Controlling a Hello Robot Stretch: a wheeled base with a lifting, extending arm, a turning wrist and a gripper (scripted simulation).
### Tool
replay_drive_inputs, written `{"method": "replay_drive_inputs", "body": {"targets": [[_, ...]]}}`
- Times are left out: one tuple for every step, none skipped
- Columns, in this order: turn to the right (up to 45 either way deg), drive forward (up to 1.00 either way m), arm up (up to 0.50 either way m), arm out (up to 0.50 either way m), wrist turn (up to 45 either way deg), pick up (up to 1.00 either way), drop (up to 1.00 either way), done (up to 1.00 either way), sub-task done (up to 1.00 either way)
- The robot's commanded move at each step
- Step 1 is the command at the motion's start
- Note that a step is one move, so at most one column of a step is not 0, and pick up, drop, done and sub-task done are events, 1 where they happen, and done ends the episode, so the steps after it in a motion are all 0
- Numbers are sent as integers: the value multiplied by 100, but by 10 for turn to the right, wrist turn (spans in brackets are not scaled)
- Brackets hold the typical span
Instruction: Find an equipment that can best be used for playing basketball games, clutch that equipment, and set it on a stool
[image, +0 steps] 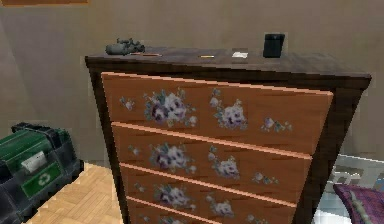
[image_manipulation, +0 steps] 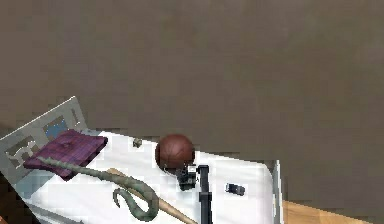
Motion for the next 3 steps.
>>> {"method": "replay_drive_inputs", "body": {"targets": [[0, 0, 50, 0, 0, 0, 0, 0, 0], [0, 0, 0, 0, -450, 0, 0, 0, 0], [0, 0, 0, 0, -450, 0, 0, 0, 0]]}}
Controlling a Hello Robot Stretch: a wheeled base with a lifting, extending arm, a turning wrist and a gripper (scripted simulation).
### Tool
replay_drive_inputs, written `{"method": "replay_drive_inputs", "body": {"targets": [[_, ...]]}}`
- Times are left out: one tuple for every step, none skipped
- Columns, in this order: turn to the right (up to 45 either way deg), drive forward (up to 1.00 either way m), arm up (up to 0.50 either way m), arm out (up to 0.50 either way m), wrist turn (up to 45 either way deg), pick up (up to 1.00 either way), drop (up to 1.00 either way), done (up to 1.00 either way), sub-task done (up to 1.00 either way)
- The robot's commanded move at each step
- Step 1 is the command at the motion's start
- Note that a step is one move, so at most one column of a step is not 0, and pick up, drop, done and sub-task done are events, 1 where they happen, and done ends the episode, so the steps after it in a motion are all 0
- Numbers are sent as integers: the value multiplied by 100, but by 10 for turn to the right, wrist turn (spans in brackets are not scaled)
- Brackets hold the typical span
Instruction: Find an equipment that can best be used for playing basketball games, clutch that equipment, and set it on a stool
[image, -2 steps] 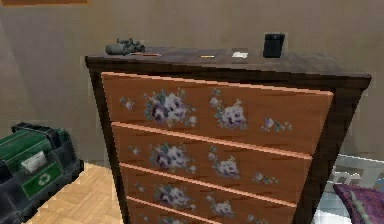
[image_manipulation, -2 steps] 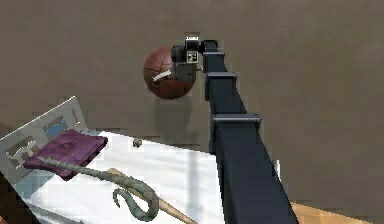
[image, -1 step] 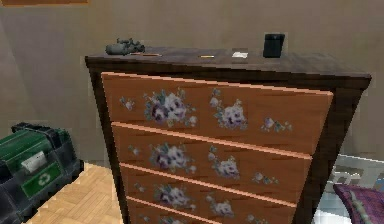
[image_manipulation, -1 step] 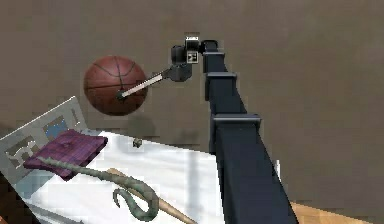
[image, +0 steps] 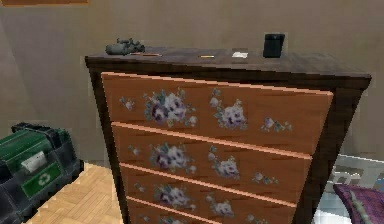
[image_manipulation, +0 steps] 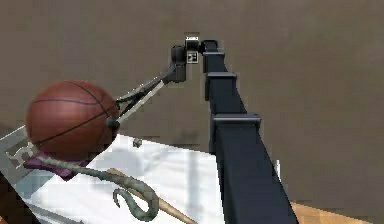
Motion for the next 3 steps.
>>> {"method": "replay_drive_inputs", "body": {"targets": [[0, 0, 0, 0, -210, 0, 0, 0, 0], [0, 0, 0, -44, 0, 0, 0, 0, 0], [-450, 0, 0, 0, 0, 0, 0, 0, 0]]}}
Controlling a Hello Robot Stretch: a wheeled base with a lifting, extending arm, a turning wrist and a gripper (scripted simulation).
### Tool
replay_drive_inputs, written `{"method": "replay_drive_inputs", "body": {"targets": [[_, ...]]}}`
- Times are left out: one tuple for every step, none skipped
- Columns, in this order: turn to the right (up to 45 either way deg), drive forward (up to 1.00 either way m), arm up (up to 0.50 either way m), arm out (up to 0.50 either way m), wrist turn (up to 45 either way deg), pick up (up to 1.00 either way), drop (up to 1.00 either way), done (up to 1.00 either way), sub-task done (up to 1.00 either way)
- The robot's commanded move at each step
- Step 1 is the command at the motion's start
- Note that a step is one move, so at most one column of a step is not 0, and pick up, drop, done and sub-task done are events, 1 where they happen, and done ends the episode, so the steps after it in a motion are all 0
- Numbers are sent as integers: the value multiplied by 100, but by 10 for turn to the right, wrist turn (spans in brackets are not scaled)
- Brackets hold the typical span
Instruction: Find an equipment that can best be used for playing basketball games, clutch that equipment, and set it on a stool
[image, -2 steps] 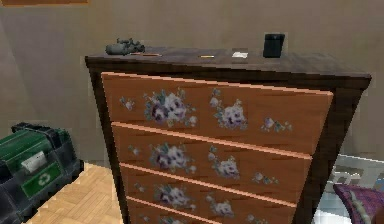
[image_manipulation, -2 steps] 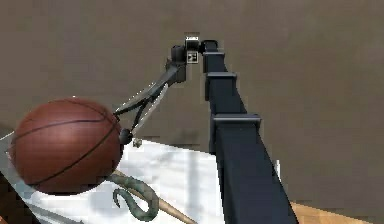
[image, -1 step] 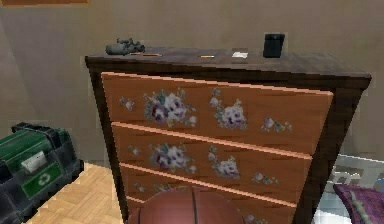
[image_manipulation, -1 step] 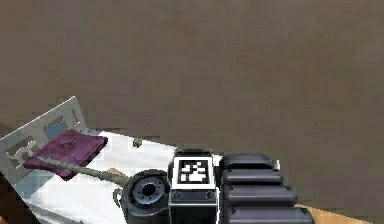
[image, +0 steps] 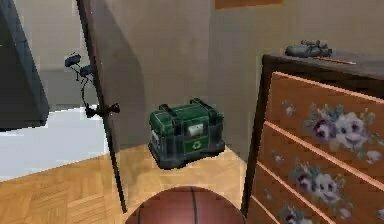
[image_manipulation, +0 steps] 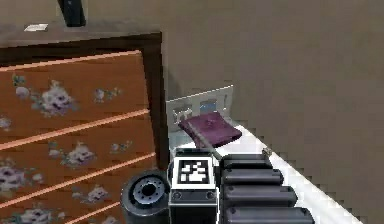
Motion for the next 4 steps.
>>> {"method": "replay_drive_inputs", "body": {"targets": [[-270, 0, 0, 0, 0, 0, 0, 0, 0], [0, 60, 0, 0, 0, 0, 0, 0, 0], [-420, 0, 0, 0, 0, 0, 0, 0, 0], [0, 80, 0, 0, 0, 0, 0, 0, 0]]}}
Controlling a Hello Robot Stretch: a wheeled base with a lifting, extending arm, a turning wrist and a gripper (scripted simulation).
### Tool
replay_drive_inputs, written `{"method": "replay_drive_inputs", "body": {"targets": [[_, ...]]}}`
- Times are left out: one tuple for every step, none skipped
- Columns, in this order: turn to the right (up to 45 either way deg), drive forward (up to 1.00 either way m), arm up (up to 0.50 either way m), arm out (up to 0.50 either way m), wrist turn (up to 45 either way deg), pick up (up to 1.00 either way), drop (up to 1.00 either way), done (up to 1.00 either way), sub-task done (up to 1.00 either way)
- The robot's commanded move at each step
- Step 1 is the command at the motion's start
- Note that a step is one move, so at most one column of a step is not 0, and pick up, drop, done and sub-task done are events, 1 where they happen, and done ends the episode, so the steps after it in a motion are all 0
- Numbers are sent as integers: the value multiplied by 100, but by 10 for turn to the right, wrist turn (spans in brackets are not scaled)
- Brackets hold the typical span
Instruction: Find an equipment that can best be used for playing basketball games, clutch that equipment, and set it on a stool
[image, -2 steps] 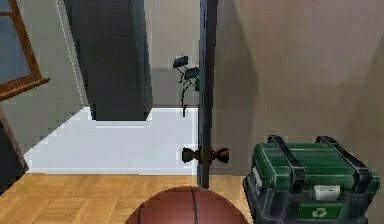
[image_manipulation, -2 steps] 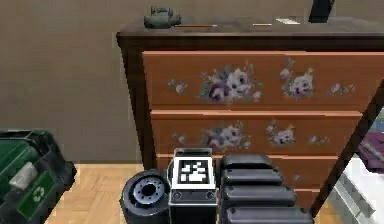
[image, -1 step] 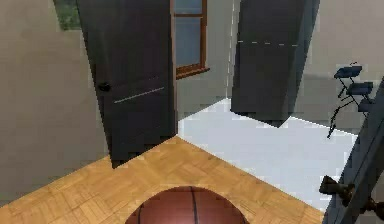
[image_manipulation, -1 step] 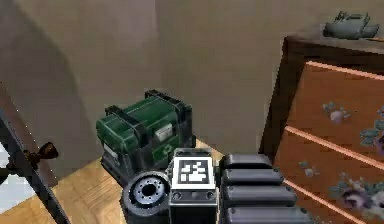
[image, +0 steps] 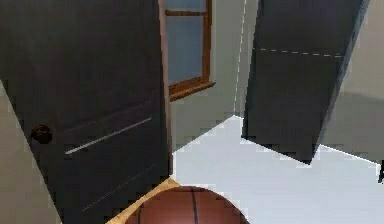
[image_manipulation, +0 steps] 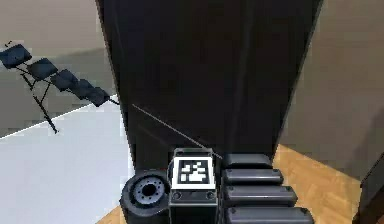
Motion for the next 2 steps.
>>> {"method": "replay_drive_inputs", "body": {"targets": [[-390, 0, 0, 0, 0, 0, 0, 0, 0], [0, 5, 0, 0, 0, 0, 0, 0, 0]]}}
